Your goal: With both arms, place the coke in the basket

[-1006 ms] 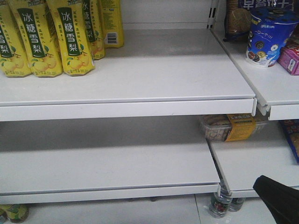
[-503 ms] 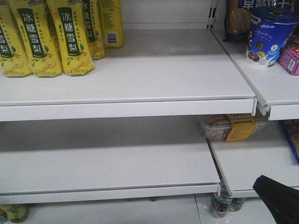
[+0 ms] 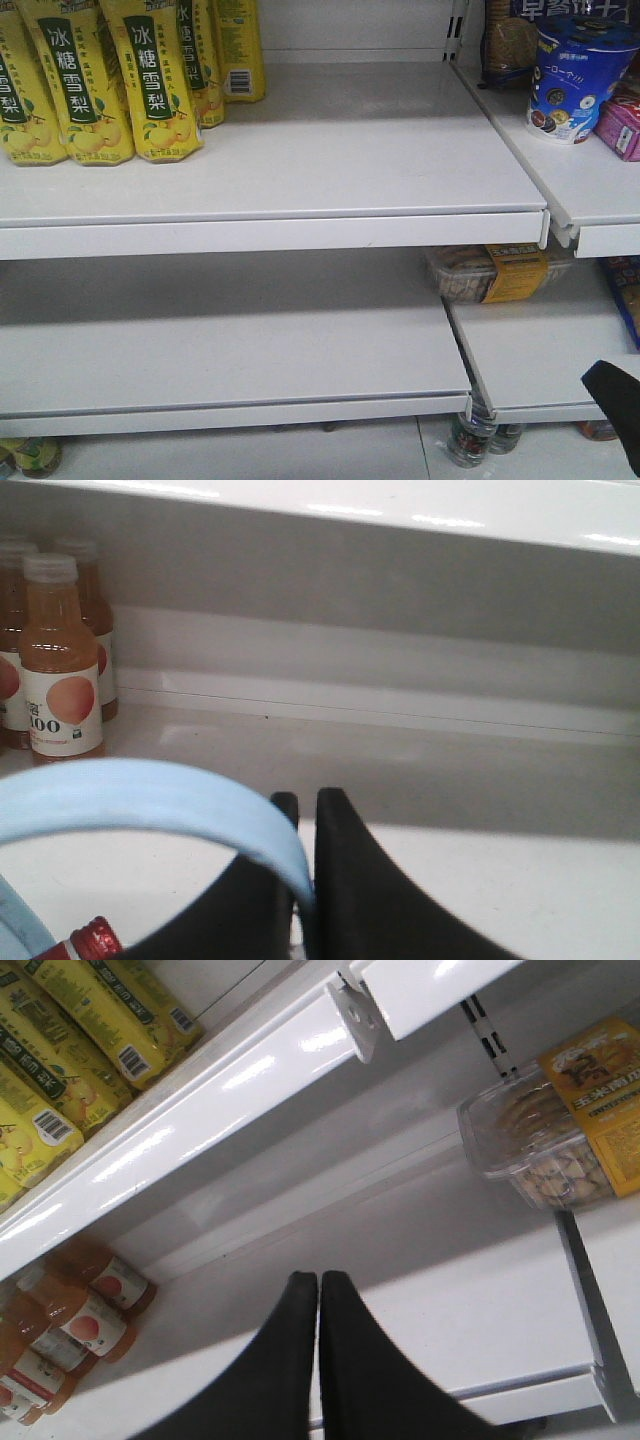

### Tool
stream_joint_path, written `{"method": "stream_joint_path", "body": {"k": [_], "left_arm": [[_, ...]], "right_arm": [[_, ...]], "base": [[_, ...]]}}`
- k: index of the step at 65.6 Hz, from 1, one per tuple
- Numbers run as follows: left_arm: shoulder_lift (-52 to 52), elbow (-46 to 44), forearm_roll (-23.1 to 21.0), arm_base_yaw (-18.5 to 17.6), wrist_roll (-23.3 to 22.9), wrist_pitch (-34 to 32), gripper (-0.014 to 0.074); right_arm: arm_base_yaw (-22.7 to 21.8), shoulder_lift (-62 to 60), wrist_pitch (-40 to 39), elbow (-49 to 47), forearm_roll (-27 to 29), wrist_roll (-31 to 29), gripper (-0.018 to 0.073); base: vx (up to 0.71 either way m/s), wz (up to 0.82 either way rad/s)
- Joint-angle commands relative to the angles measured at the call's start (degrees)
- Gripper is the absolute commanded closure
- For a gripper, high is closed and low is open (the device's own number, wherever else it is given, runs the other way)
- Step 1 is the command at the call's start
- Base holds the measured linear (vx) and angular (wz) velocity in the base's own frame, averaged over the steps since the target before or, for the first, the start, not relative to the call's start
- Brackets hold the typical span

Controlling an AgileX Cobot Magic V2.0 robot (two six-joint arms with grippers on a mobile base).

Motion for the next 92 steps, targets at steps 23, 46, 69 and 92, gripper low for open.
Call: {"method": "stream_joint_path", "body": {"k": [23, 46, 69, 92], "left_arm": [[-1.2, -0.2, 3.0, 0.1, 2.7, -8.5, 0.0603], [-1.2, -0.2, 3.0, 0.1, 2.7, -8.5, 0.0603], [-1.2, -0.2, 3.0, 0.1, 2.7, -8.5, 0.0603], [-1.2, -0.2, 3.0, 0.1, 2.7, -8.5, 0.0603]], "right_arm": [[-2.7, -14.7, -5.2, 8.9, 42.8, -45.8, 0.0564], [-16.8, -20.6, -4.8, 11.0, 48.3, -58.3, 0.0564], [-17.3, -20.6, -9.8, 11.0, 72.6, -106.8, 0.0564], [-24.2, -20.6, -14.0, 11.0, 68.3, -98.9, 0.0564]], "base": [[0.0, 0.0], [0.0, 0.0], [0.0, 0.0], [0.0, 0.0]]}}
